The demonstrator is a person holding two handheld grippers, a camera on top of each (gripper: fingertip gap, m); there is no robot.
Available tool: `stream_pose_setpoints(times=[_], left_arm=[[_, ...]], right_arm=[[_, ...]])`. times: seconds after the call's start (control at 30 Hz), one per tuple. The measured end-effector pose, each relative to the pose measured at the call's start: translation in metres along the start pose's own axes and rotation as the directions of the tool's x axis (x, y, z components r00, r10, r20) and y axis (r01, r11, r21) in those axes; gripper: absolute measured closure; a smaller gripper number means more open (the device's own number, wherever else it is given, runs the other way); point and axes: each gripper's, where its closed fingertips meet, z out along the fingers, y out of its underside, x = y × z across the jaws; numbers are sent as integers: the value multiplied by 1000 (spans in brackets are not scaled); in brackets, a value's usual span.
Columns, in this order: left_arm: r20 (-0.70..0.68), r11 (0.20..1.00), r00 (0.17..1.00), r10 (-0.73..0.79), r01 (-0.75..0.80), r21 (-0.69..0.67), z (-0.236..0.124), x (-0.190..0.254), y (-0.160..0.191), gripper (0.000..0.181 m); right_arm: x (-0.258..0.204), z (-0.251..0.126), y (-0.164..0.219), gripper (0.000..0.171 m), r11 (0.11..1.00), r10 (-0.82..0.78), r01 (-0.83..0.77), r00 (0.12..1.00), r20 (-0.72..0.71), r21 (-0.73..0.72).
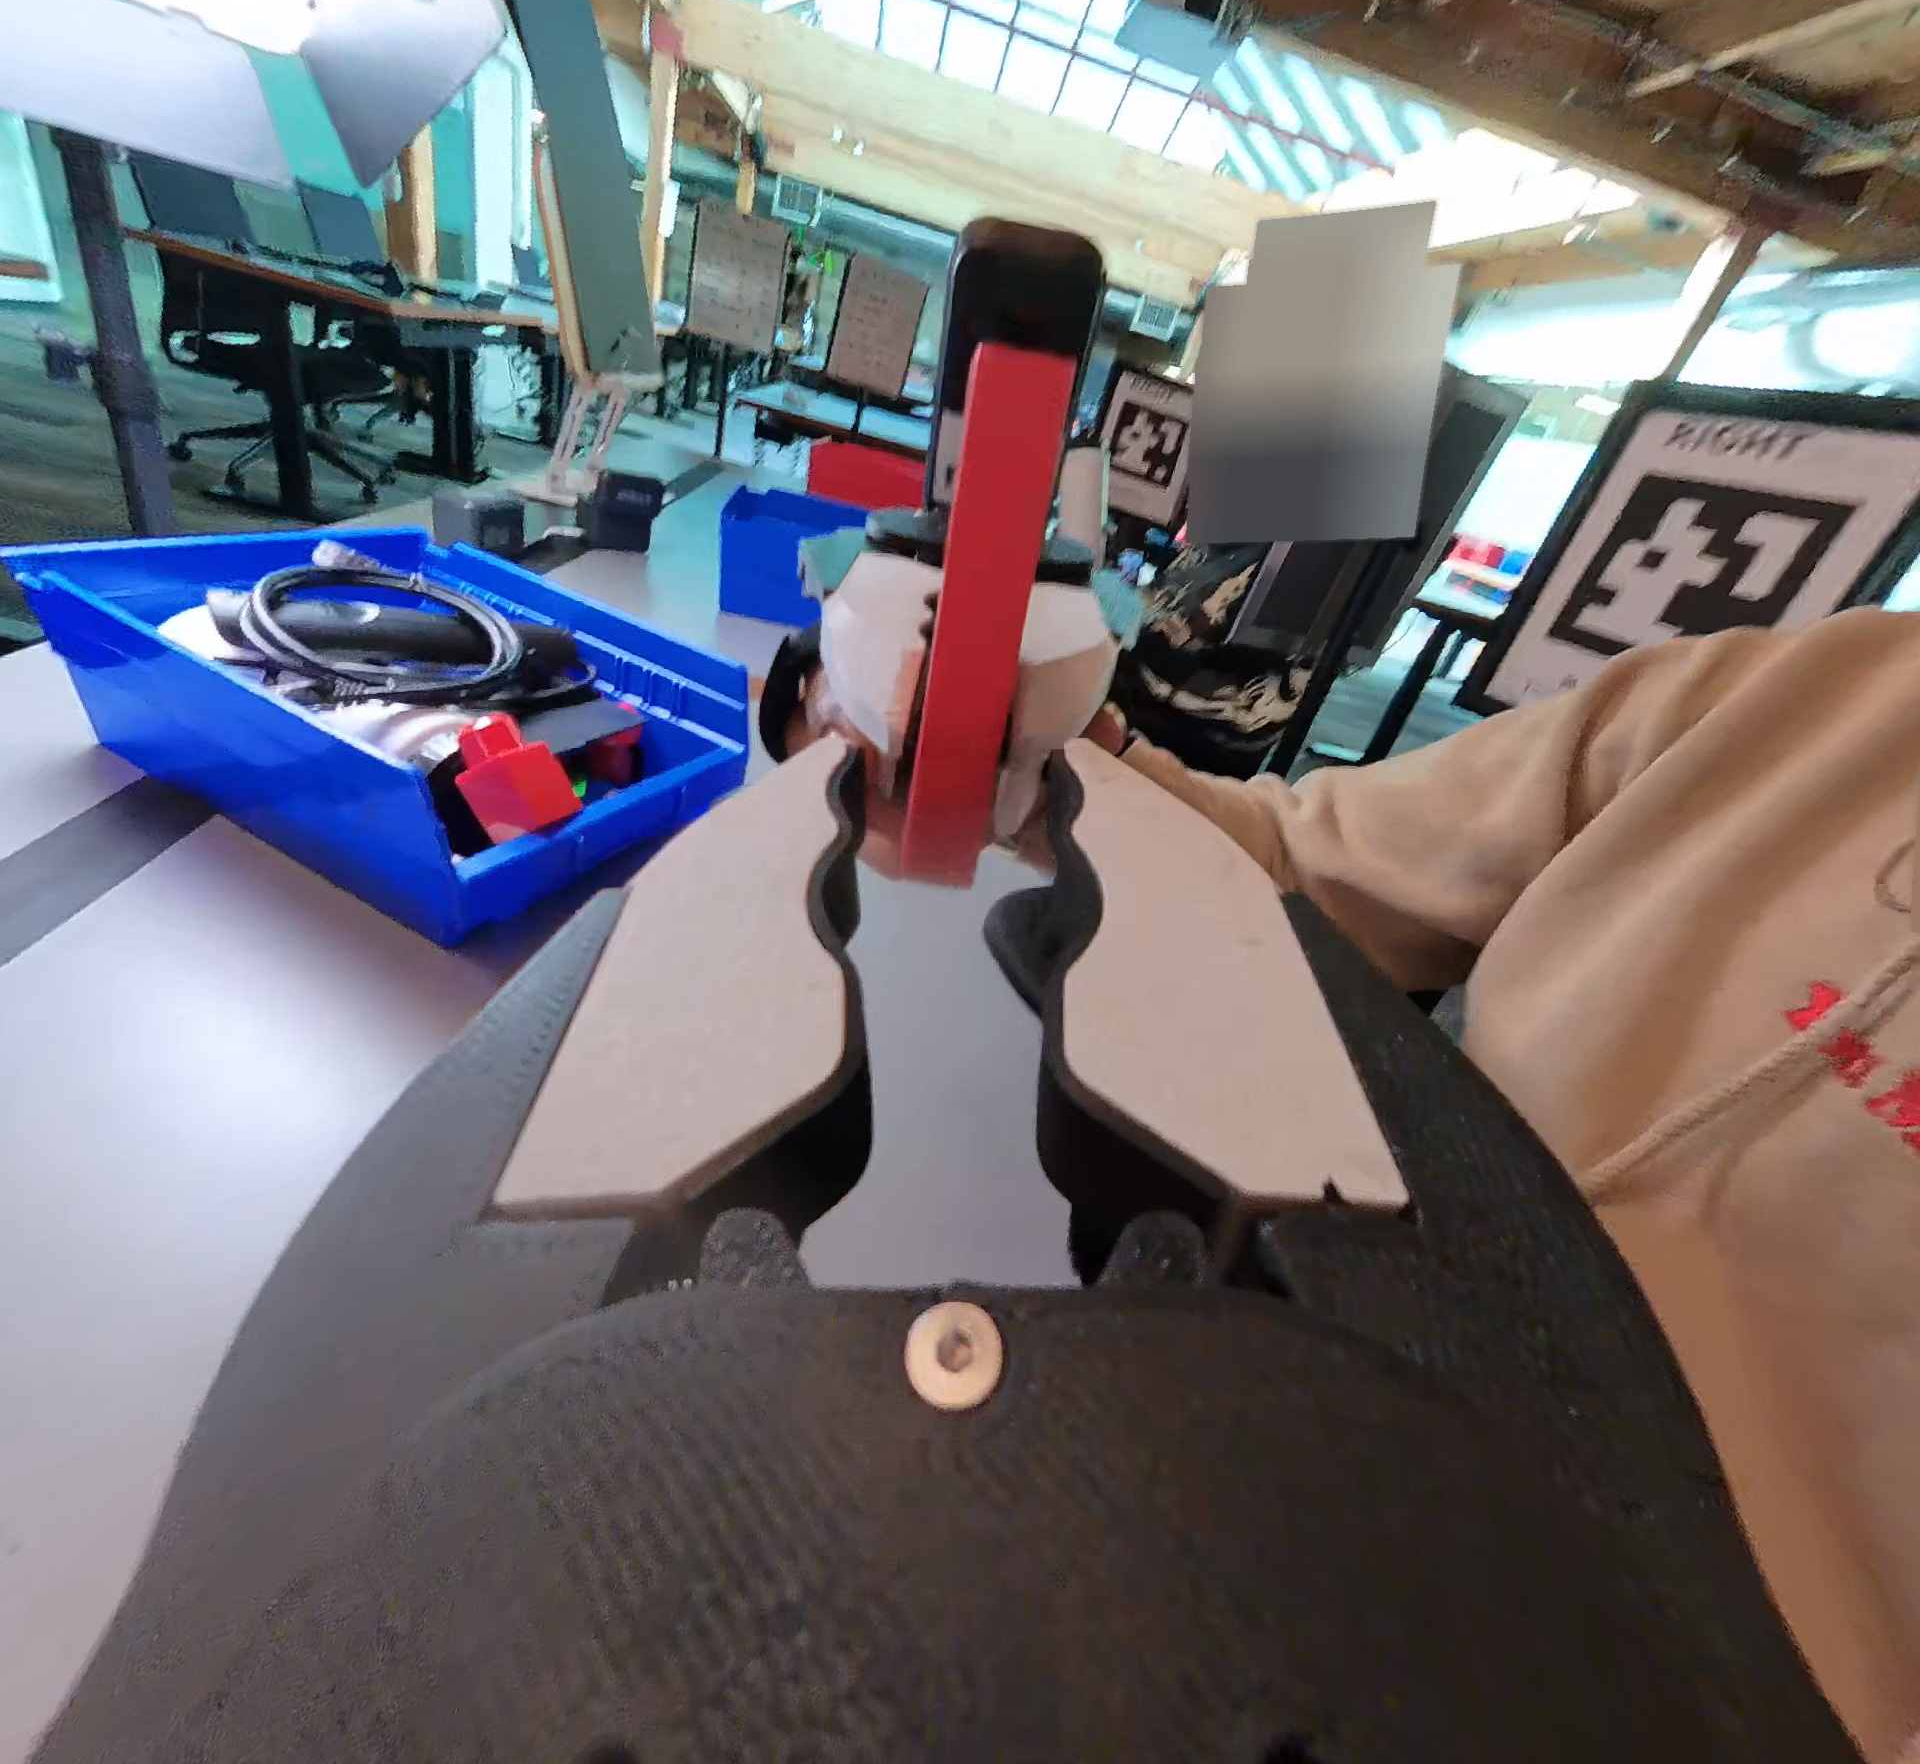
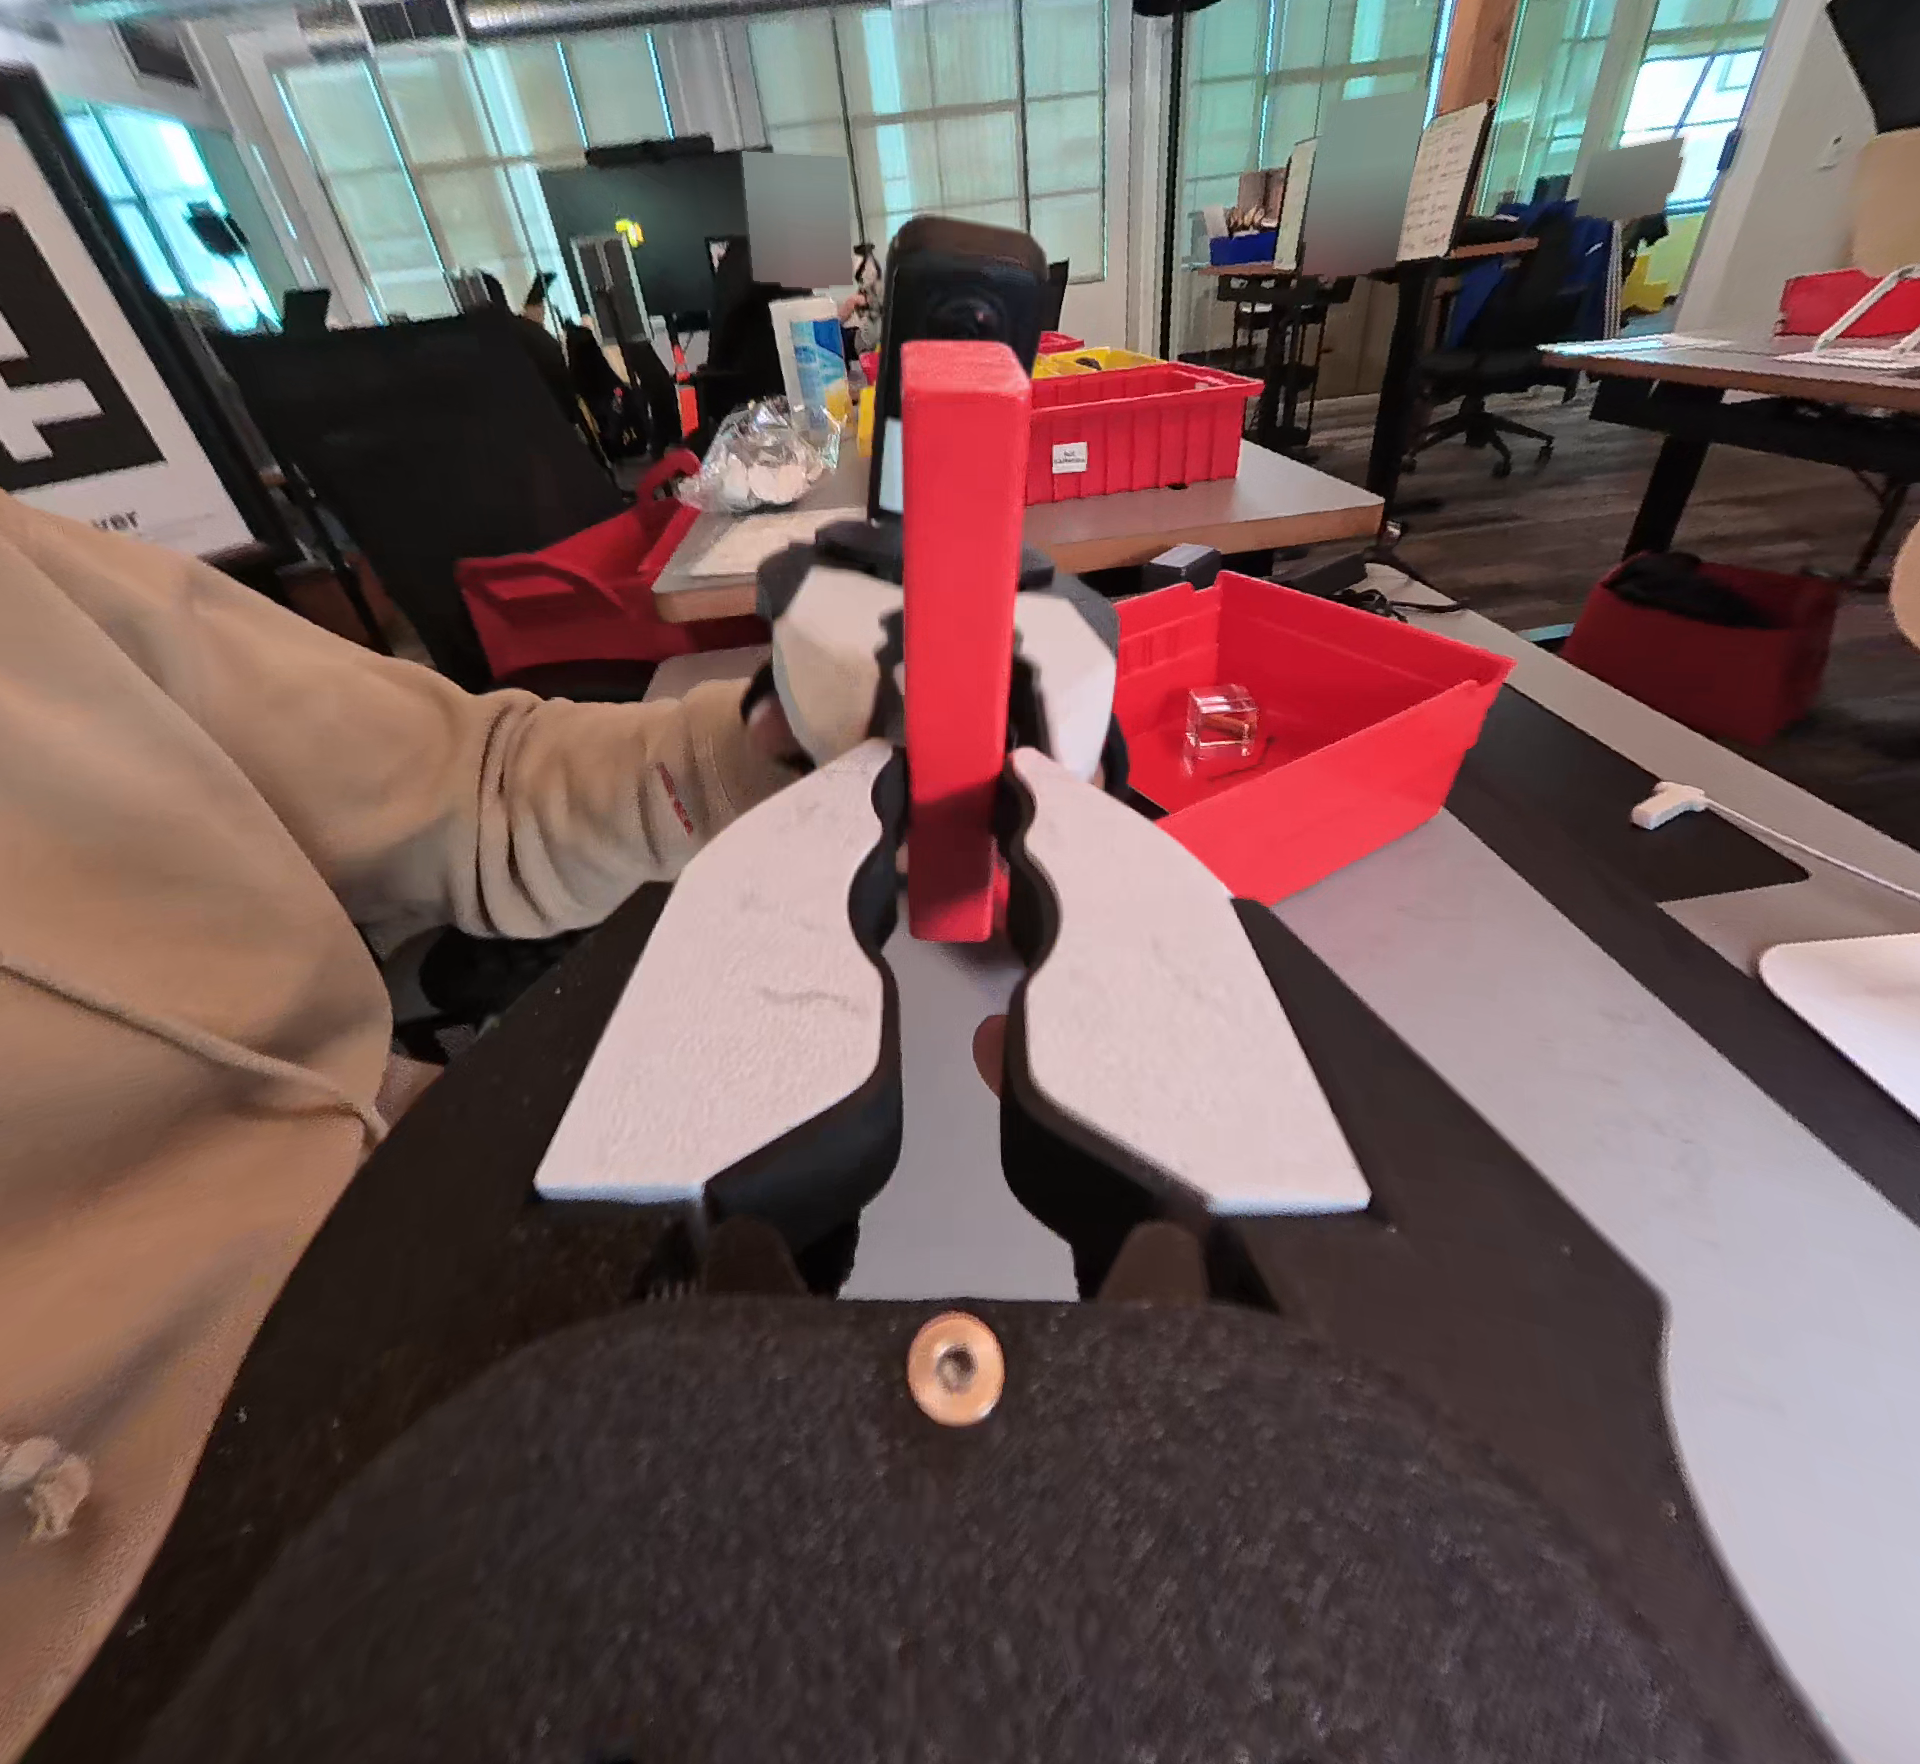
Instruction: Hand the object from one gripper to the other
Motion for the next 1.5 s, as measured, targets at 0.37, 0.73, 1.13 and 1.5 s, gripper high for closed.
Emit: stream_pose_setpoints(times=[0.37,0.73,1.13,1.5], left_arm=[[51,985,993,111,-103,-135,2,3,9,165],[37,964,991,125,-112,-243,10,2,33,164],[77,977,988,134,-119,-175,1,1,11,165],[81,946,986,-142,160,-282,-10,-19,39,165]], right_arm=[[-7,18,28,155,992,-16,19,999,29,-122],[-8,11,13,155,999,-16,18,1000,25,-51],[-6,17,31,154,986,-57,58,998,11,-156],[13,-3,26,126,851,-484,428,864,-138,-303]])
